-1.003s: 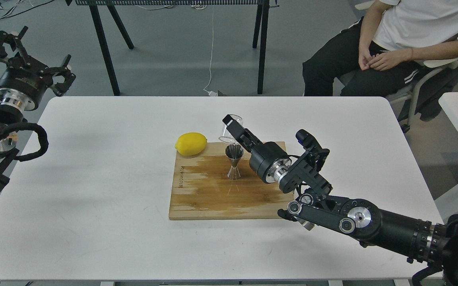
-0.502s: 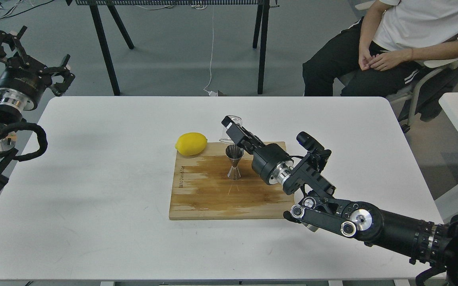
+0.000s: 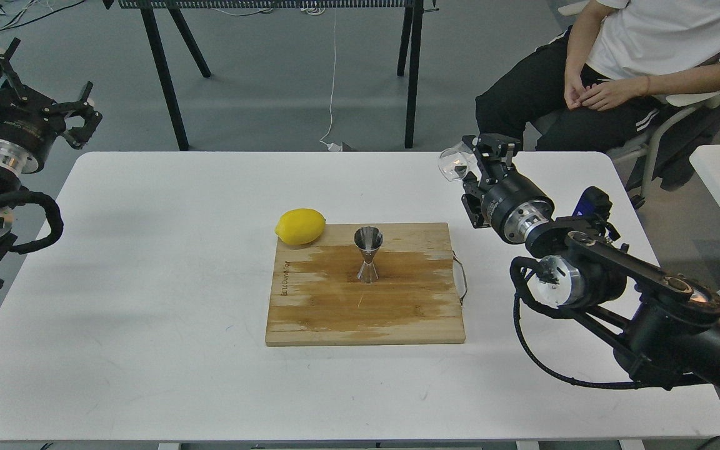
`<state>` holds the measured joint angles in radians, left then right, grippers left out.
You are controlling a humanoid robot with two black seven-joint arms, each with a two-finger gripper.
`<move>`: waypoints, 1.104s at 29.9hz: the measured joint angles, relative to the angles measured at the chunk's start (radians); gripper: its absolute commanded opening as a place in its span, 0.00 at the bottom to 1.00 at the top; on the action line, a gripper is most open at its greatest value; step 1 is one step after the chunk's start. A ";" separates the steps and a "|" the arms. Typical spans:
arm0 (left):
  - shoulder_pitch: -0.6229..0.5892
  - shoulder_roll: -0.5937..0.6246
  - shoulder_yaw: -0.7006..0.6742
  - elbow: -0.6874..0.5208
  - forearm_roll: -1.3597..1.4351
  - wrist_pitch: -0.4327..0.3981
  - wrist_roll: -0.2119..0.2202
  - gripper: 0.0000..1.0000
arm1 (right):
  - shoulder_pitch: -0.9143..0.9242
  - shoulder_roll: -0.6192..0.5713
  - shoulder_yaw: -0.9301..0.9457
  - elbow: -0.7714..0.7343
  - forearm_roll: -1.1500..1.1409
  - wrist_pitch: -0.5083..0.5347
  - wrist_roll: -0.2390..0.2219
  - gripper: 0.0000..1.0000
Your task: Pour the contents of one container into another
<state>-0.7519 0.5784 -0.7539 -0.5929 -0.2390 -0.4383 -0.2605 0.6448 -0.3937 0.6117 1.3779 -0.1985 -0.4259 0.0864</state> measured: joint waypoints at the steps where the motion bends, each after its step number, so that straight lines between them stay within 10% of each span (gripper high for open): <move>1: 0.001 0.000 -0.001 0.000 0.000 0.000 0.000 1.00 | -0.021 -0.010 0.041 -0.007 0.043 0.026 -0.011 0.41; 12: 0.005 -0.011 -0.004 0.002 -0.002 0.005 0.000 1.00 | -0.257 0.002 0.464 -0.277 0.514 0.269 -0.170 0.42; 33: 0.005 -0.039 -0.005 0.002 -0.002 0.004 0.000 1.00 | -0.278 0.278 0.662 -0.710 0.809 0.398 -0.210 0.42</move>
<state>-0.7469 0.5393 -0.7594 -0.5905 -0.2409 -0.4341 -0.2604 0.3664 -0.1155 1.2742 0.6682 0.6105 -0.0284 -0.1238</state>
